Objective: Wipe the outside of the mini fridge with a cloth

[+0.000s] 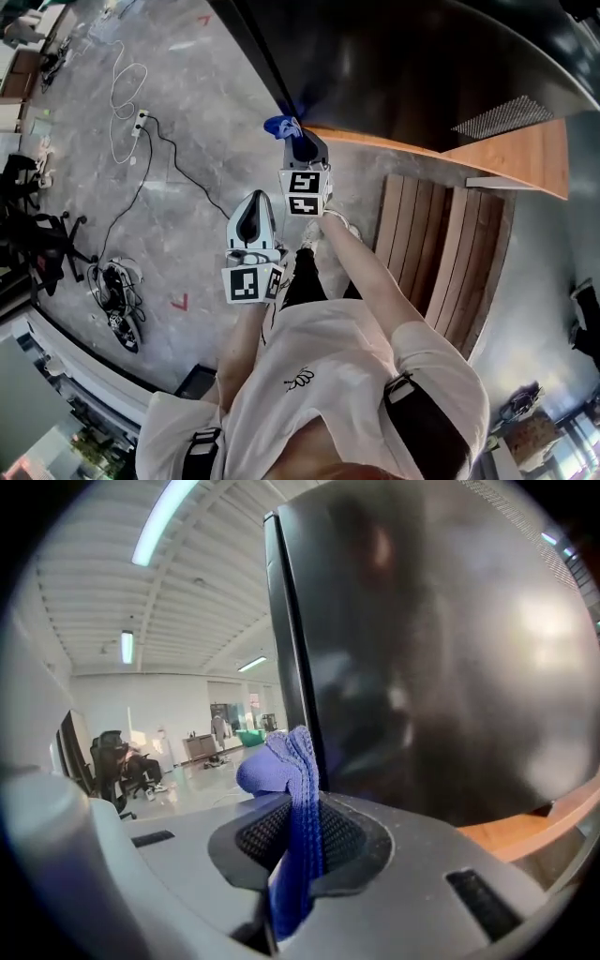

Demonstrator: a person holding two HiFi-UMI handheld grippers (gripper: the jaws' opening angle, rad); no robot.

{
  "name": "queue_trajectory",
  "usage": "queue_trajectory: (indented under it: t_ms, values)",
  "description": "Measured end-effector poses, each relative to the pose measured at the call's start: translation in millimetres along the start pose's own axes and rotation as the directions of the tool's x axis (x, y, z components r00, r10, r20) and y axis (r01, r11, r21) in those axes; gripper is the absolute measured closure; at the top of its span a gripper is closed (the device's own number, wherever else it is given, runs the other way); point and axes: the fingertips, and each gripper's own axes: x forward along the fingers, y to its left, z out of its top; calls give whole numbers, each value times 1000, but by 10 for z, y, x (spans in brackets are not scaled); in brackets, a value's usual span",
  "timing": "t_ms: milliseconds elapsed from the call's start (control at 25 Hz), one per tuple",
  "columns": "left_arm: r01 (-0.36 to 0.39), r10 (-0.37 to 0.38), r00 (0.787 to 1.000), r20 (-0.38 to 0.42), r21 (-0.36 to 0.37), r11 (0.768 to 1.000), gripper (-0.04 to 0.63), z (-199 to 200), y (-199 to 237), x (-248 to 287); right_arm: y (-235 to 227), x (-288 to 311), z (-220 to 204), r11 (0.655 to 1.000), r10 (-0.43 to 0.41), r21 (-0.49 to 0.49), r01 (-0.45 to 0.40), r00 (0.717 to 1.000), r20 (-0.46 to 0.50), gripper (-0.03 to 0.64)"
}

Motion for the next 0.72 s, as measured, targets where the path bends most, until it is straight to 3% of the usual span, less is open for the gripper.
queue_trajectory:
  t_ms: [200,400,720]
  values:
    - [-22,22,1000,-17,-2,1000,591,-51,134,-73,196,177,85,999,22,-41,-21,1000,15,555]
    - [3,-3,1000,-13,0,1000,591,-47,70,-5,109,103,89,997,10,-82,-8,1000,26,555]
    - [71,-71,997,-17,3,997,591,-47,-260,193,-409,-188,32,996,-75,-49,77,997,29,555]
